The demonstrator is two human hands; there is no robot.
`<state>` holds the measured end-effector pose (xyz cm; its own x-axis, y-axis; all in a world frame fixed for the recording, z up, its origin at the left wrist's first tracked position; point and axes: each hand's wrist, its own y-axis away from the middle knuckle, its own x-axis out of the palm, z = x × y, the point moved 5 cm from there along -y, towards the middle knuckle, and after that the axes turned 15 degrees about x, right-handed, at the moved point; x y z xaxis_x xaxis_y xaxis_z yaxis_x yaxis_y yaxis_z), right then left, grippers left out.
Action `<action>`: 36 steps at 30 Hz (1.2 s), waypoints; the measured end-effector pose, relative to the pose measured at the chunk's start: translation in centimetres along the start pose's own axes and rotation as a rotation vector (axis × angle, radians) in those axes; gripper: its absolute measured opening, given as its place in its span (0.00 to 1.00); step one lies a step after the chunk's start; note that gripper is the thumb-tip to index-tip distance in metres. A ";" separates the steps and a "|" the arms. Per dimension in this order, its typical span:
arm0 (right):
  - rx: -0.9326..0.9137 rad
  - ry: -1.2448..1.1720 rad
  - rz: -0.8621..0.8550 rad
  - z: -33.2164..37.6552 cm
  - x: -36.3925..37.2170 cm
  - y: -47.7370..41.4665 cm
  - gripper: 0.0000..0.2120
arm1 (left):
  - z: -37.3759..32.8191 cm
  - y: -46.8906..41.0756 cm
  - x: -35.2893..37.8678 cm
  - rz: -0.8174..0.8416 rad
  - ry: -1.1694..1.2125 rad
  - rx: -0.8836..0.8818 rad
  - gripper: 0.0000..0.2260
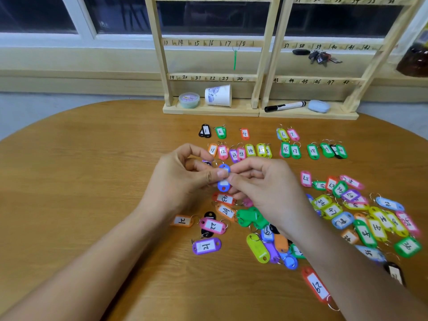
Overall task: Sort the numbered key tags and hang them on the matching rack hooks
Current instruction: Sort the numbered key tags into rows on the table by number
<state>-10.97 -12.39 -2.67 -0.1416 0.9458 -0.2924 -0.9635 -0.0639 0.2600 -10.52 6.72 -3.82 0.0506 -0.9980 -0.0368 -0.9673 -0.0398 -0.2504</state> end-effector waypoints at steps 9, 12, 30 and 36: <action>-0.015 0.080 0.005 -0.3 -0.1 -0.7 0.04 | 0.3 -0.1 0.0 0.071 -0.073 0.010 0.17; -0.003 0.067 0.011 -0.2 -0.2 -1.3 0.04 | 0.5 -0.1 0.2 0.073 -0.060 0.002 0.16; 0.179 0.411 -0.124 0.8 -2.0 -8.8 0.03 | 2.9 -3.7 -2.6 0.125 -0.709 0.144 0.04; 0.208 0.488 -0.163 0.7 -1.9 -8.7 0.02 | 3.1 -4.6 -1.7 0.210 -0.793 0.174 0.08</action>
<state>-2.20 -13.41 -3.72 -0.1307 0.6775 -0.7238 -0.9235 0.1824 0.3375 -5.41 8.77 -5.64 0.0963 -0.6515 -0.7525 -0.9274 0.2159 -0.3055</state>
